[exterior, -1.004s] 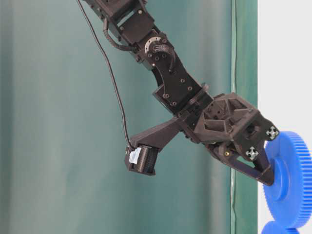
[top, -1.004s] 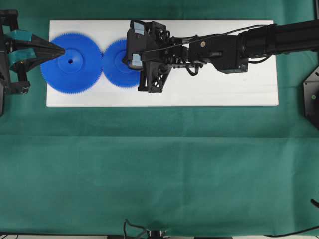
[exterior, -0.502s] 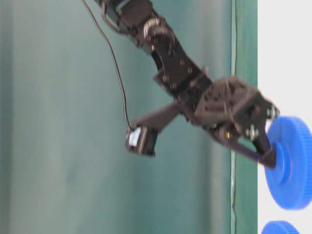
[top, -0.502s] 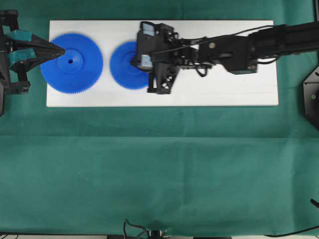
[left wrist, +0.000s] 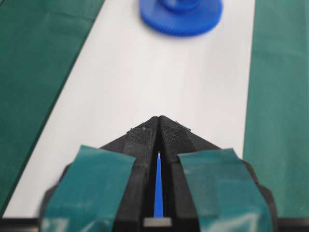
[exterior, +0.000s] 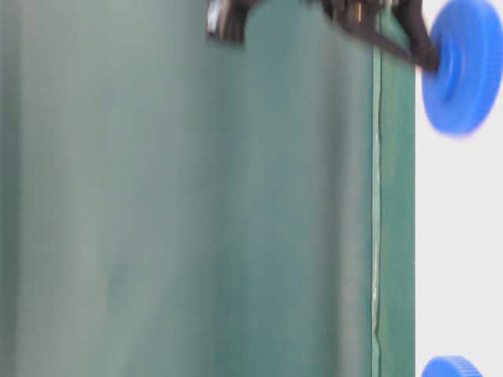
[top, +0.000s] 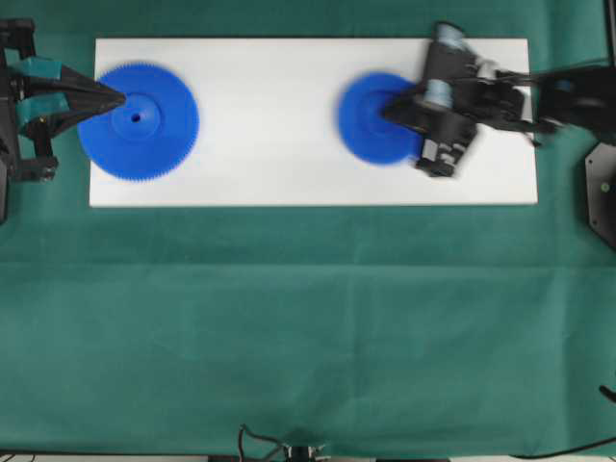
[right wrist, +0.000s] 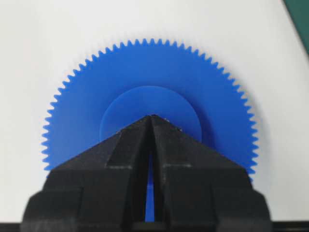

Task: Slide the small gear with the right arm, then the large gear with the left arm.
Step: 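Slide the small blue gear back right to its start position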

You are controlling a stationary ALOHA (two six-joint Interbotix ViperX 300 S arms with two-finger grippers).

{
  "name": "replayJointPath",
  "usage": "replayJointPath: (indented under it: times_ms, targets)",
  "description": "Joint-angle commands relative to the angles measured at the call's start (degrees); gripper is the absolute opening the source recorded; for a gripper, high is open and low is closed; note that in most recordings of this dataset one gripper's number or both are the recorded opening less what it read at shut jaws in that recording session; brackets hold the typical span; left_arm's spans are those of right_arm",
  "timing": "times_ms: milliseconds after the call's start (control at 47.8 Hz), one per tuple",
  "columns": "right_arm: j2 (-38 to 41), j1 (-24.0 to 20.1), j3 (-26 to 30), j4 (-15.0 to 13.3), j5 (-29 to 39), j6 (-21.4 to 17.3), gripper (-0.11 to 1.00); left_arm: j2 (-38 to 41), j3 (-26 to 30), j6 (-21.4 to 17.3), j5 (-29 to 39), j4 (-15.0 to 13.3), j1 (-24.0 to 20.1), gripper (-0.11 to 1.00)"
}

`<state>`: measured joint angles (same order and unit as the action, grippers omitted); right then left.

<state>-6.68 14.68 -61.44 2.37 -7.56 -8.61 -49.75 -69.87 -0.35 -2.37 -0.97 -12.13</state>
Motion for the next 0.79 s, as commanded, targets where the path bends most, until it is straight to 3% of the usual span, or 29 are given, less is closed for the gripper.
replayJointPath:
  times_ms: [0, 188, 397, 774]
  targets:
    - [-4.92, 0.35, -6.15, 2.64, 0.26, -0.09, 0.53, 0.26, 0.7, 0.0, -0.88, -0.09, -0.18, 0.0]
    - [-15.56, 1.32, -14.24, 6.24, -0.18, -0.09, 0.53, 0.26, 0.79, 0.09, -1.76, -0.18, -0.18, 0.0]
    - [-24.96, 4.39, -17.31, 6.5, 1.14, 0.26, 0.53, 0.26, 0.7, 1.14, -1.76, -0.18, -0.18, 0.0]
    - [-25.93, 5.71, -17.31, 6.5, 1.67, 0.35, 0.53, 0.35, 0.7, 1.23, -1.67, -0.18, -0.18, 0.0]
